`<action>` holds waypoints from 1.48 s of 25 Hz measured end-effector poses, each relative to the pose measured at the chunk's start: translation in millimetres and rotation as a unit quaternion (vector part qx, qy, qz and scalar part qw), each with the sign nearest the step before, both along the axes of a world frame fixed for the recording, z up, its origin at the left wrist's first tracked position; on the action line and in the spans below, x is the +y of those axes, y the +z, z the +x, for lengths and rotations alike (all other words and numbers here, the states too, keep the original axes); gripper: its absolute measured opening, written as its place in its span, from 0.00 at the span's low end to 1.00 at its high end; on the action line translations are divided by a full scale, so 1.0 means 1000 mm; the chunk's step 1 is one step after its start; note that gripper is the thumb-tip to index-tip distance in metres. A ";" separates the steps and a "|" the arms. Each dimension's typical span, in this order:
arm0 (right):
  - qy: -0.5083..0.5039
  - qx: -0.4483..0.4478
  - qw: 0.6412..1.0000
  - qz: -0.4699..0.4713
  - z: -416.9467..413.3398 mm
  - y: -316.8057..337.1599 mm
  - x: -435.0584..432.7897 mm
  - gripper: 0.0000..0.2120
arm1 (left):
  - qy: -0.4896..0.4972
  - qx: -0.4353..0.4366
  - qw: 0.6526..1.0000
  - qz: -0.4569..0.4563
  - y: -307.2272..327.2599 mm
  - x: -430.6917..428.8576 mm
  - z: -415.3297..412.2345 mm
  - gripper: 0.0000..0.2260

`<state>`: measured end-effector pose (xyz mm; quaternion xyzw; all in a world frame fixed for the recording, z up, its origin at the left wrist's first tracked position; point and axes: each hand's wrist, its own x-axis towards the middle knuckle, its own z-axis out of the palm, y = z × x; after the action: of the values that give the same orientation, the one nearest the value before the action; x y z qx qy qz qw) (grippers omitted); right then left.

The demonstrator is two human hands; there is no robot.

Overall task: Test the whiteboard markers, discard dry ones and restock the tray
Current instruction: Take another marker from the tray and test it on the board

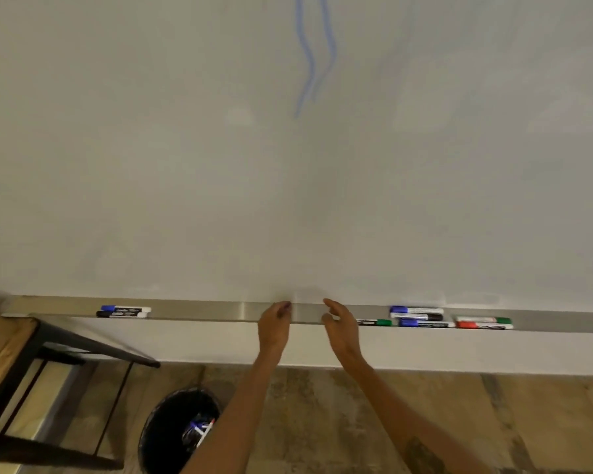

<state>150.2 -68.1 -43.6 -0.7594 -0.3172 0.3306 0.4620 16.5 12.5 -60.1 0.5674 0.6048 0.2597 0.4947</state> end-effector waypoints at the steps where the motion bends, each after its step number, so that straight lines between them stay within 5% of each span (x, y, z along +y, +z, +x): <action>1: -0.031 -0.015 0.999 -0.006 0.022 -0.003 -0.017 0.17 | -0.017 0.006 1.000 -0.006 -0.003 -0.013 0.021 0.11; 5: -0.127 -0.054 0.990 -0.042 0.103 -0.016 -0.068 0.18 | -0.046 0.008 0.997 -0.054 -0.009 -0.061 0.090 0.14; 14: -0.026 -0.021 0.992 -0.122 0.147 -0.033 -0.088 0.23 | -0.039 0.048 0.989 -0.133 -0.019 -0.084 0.142 0.23; 21: -0.025 0.018 0.988 -0.152 0.147 -0.042 -0.085 0.23 | 0.015 -0.024 0.984 -0.178 -0.024 -0.090 0.146 0.22; 26: -0.105 -0.016 0.992 -0.063 0.137 -0.019 -0.074 0.15 | 0.092 -0.067 0.972 -0.208 -0.002 -0.084 0.153 0.07; 31: -0.143 -0.018 0.989 0.013 0.131 0.017 -0.066 0.04 | 0.169 -0.129 0.933 -0.291 0.010 -0.081 0.147 0.09; 37: -0.196 0.073 0.970 0.124 0.115 0.058 -0.055 0.08 | 0.043 -0.178 0.941 -0.283 0.052 -0.086 0.134 0.02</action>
<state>265.3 -123.2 14.8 -0.7170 -0.1662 0.2467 0.6304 150.7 -73.4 -7.9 0.3221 0.5788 0.1954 0.7232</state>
